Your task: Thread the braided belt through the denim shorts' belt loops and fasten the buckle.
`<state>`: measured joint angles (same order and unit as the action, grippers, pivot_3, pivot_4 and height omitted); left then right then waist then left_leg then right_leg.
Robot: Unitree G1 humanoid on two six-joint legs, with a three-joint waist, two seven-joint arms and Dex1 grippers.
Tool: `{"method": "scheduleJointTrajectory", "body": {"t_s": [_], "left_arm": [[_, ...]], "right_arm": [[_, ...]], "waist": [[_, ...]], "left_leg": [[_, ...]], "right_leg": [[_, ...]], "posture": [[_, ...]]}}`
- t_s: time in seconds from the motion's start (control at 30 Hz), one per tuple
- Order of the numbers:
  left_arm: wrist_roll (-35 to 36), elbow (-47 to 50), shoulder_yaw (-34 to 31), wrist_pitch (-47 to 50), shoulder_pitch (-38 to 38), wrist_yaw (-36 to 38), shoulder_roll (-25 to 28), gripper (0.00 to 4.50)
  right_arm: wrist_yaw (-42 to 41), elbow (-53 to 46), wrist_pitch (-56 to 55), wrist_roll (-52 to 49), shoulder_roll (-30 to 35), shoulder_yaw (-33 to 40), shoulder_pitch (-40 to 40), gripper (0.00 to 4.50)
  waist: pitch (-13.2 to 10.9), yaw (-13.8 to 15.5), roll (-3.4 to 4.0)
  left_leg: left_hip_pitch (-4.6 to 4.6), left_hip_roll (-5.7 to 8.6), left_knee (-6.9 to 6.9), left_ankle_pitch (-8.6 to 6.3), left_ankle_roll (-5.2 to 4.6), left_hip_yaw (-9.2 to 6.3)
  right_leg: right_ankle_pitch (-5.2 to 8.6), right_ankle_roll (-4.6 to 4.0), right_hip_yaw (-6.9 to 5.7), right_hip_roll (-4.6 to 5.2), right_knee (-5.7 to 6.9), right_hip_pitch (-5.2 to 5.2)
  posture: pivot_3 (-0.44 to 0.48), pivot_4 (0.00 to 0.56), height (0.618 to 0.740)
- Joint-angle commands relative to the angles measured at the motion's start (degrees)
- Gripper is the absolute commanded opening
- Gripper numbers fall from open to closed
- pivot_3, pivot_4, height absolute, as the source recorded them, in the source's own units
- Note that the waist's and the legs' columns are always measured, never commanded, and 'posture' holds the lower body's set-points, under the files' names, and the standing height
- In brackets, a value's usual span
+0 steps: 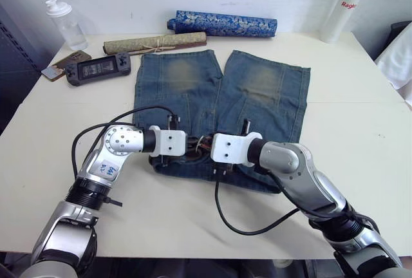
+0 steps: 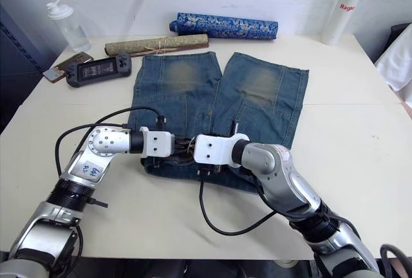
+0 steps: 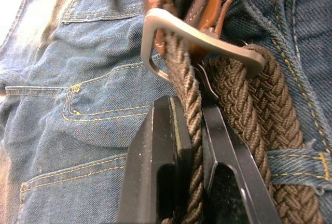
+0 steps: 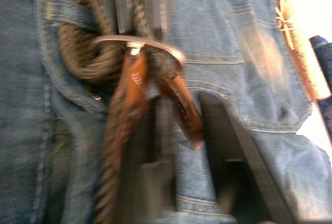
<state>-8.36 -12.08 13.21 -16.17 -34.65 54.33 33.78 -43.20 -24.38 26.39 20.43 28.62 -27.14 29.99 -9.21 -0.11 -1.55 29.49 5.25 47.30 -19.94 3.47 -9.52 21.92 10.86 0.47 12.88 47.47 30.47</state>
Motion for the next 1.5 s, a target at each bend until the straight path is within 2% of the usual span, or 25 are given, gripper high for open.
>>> {"method": "scheduleJointTrajectory", "body": {"t_s": [0.03, 0.17, 0.23, 0.33, 0.4, 0.43, 0.53, 0.67, 0.77, 0.9, 0.97, 1.0, 1.1, 1.2, 1.5], "left_arm": [[-0.8, 0.0, 1.4, -1.9, -0.4, -0.9, -0.7, 0.0], [0.3, 0.2, 0.1, -3.8, -0.9, -2.6, -1.5, 0.0], [1.6, 1.0, -1.3, -3.2, -0.8, -3.5, -1.8, 0.91], [3.2, 2.7, -3.2, -1.3, -0.3, -3.8, -1.5, 1.98], [5.6, 5.1, -4.7, 2.4, 0.6, -2.7, -0.7, 2.81], [10.5, 8.0, -7.8, 8.3, 1.3, -1.9, 0.0, 3.2], [21.7, 14.7, -14.4, 23.4, 3.1, 0.3, 2.5, 3.2], [33.2, 16.2, -21.3, 39.9, 5.8, 3.5, 7.8, 3.2], [36.0, 12.6, -23.3, 45.6, 7.1, 5.4, 10.4, 3.2], [36.0, 11.6, -21.6, 46.2, 8.6, 8.5, 11.8, 3.2], [35.2, 12.9, -20.0, 45.8, 9.5, 9.7, 11.7, 2.69], [35.7, 13.4, -20.0, 46.2, 9.6, 9.6, 11.1, 2.69], [37.1, 14.3, -20.1, 46.3, 9.4, 9.9, 10.0, 1.46], [35.4, 13.0, -18.5, 44.8, 8.5, 9.9, 9.4, 0.17], [28.7, 11.0, -12.5, 37.3, 12.9, 12.4, 10.6, 0.07]], "right_arm": [[0.1, -2.8, -0.2, 0.4, -1.0, 0.3, 0.3, 0.03], [0.3, -2.8, 0.1, 0.3, -1.4, 0.4, -0.1, 0.03], [0.4, -2.9, 0.3, 0.3, -1.7, 0.4, -0.4, 0.0], [0.5, -3.4, 0.7, 0.4, -2.1, 0.4, -0.8, 0.0], [0.6, -3.8, 1.0, 0.8, -2.3, 0.4, -1.2, 0.0], [0.8, -4.2, 1.2, 1.0, -2.4, 0.5, -1.7, 0.0], [1.3, -5.0, 1.8, 1.3, -2.6, 0.9, -2.7, 0.0], [1.8, -5.4, 2.1, 1.5, -2.7, 1.0, -3.6, 0.0], [1.9, -5.3, 2.0, 1.7, -2.9, 1.0, -3.8, 0.0], [2.1, -5.2, 1.7, 1.7, -2.9, 1.0, -3.9, 0.0], [2.1, -5.2, 1.7, 1.7, -2.9, 1.0, -3.9, 0.0], [2.1, -5.2, 1.7, 1.8, -2.9, 0.9, -4.0, 0.0], [2.2, -5.4, 1.9, 2.0, -2.9, 0.9, -4.1, 0.0], [2.2, -5.8, 2.1, 2.0, -2.7, 1.1, -4.5, 0.0], [2.2, -6.6, 2.9, 2.4, -2.3, 1.8, -4.8, 0.0]], "waist": [[0.0, 0.0, 0.0], [0.0, 0.0, 0.0], [0.0, 0.0, 0.0], [0.0, 0.0, 0.0], [0.0, 0.0, 0.0], [0.0, -0.1, 0.0], [0.0, -0.8, 0.03], [0.0, -1.6, 0.04], [0.0, -1.5, 0.06], [0.0, -1.3, 0.02], [0.0, -1.3, 0.01], [0.0, -1.3, 0.01], [0.0, -1.3, 0.02], [0.0, -1.3, 0.02], [0.0, -1.3, 0.02]], "left_leg": [[0.0, 0.0, 0.0, 0.0, 0.0, -0.01], [0.0, -0.01, 0.0, 0.0, 0.0, -0.01], [0.0, 0.0, 0.0, 0.0, 0.0, -0.01], [0.0, -0.01, 0.0, 0.0, 0.0, -0.02], [0.01, -0.01, 0.0, 0.0, 0.0, -0.03], [0.01, -0.01, 0.0, 0.0, 0.0, -0.03], [0.01, -0.05, -0.03, 0.0, 0.0, -0.07], [0.0, -0.14, -0.11, 0.01, 0.01, -0.25], [-0.01, -0.14, -0.12, 0.0, 0.01, -0.25], [0.0, -0.13, -0.11, 0.01, 0.03, -0.26], [0.01, -0.13, -0.09, 0.01, 0.05, -0.26], [0.01, -0.13, -0.09, 0.01, 0.06, -0.26], [0.01, -0.13, -0.1, 0.0, 0.07, -0.24], [0.01, -0.13, -0.1, 0.0, 0.07, -0.24], [0.02, -0.13, -0.1, 0.0, 0.07, -0.22]], "right_leg": [[0.0, 0.0, 0.0, 0.0, 0.0, 0.0], [0.0, 0.0, 0.0, -0.01, 0.01, 0.0], [0.0, 0.0, -0.01, -0.01, 0.01, 0.0], [0.0, 0.0, -0.01, -0.01, 0.0, 0.01], [0.0, 0.0, -0.01, -0.01, 0.0, 0.01], [0.0, 0.0, -0.01, -0.01, 0.0, 0.01], [0.01, 0.01, 0.0, -0.08, -0.01, 0.06], [0.05, -0.06, -0.1, -0.22, 0.01, 0.06], [0.08, -0.09, -0.08, -0.21, 0.02, 0.07], [0.08, -0.09, -0.1, -0.2, 0.02, 0.06], [0.08, -0.1, -0.1, -0.19, 0.02, 0.05], [0.08, -0.1, -0.1, -0.19, 0.02, 0.05], [0.09, -0.12, -0.09, -0.19, 0.02, 0.06], [0.09, -0.12, -0.09, -0.19, 0.02, 0.06], [0.1, -0.14, -0.09, -0.18, 0.03, 0.07]], "posture": [[0.0, 0.15, 0.637], [0.0, 0.15, 0.637], [0.0, 0.15, 0.637], [0.0, 0.15, 0.637], [0.0, 0.15, 0.637], [0.0, 0.15, 0.637], [0.0, 0.15, 0.637], [0.0, 0.15, 0.637], [0.0, 0.15, 0.637], [0.0, 0.15, 0.637], [0.0, 0.15, 0.637], [0.0, 0.15, 0.637], [0.0, 0.15, 0.637], [0.0, 0.15, 0.637], [0.0, 0.15, 0.637]]}}
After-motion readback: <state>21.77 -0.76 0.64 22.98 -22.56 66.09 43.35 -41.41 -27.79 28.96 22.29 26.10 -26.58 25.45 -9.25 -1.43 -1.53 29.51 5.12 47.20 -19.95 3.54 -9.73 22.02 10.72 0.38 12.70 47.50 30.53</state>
